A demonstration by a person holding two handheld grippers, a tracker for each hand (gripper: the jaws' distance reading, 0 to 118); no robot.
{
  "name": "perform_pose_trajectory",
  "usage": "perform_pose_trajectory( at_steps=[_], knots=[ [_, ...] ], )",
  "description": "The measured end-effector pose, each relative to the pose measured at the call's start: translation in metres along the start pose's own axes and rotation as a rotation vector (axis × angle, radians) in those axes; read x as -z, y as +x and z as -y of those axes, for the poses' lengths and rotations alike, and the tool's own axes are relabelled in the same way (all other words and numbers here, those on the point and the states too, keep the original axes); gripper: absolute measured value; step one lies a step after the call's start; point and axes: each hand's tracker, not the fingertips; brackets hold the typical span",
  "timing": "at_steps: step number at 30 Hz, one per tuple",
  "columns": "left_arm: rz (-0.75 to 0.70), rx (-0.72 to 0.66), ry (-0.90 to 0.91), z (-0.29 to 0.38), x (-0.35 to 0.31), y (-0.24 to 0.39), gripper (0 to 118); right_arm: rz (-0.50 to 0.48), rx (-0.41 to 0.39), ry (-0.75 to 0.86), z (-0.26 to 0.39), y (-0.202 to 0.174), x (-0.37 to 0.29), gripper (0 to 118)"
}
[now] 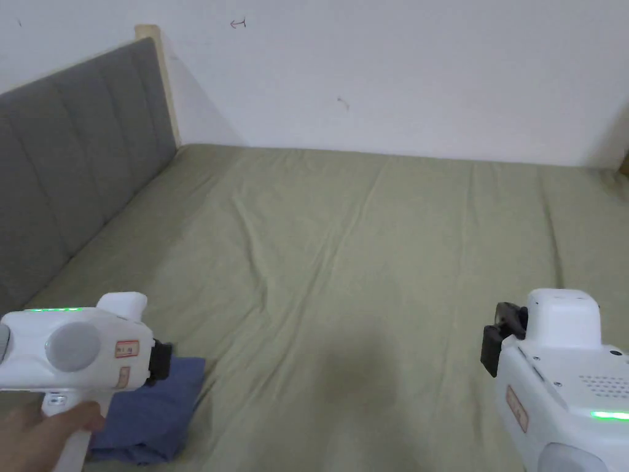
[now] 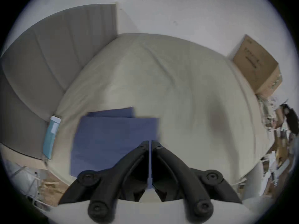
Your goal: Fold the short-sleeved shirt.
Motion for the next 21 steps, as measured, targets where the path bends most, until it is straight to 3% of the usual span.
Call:
perform_pose_trajectory(
  at_steps=[6,11,21],
  knots=[
    [0.052,0.02,0.131,0.005,-0.034,0.068,0,-0.019,0.026,-0.011,-0.004,0.02,-0.012,1],
    [-0.049,0.119,0.32,0.004,-0.073,0.129,0,-0.037,0.047,0.008,-0.02,0.043,-0.024,1],
    [-0.057,0.16,0.686,0.015,-0.145,0.213,0,-0.033,0.059,0.135,-0.066,0.071,-0.056,1]
  ],
)
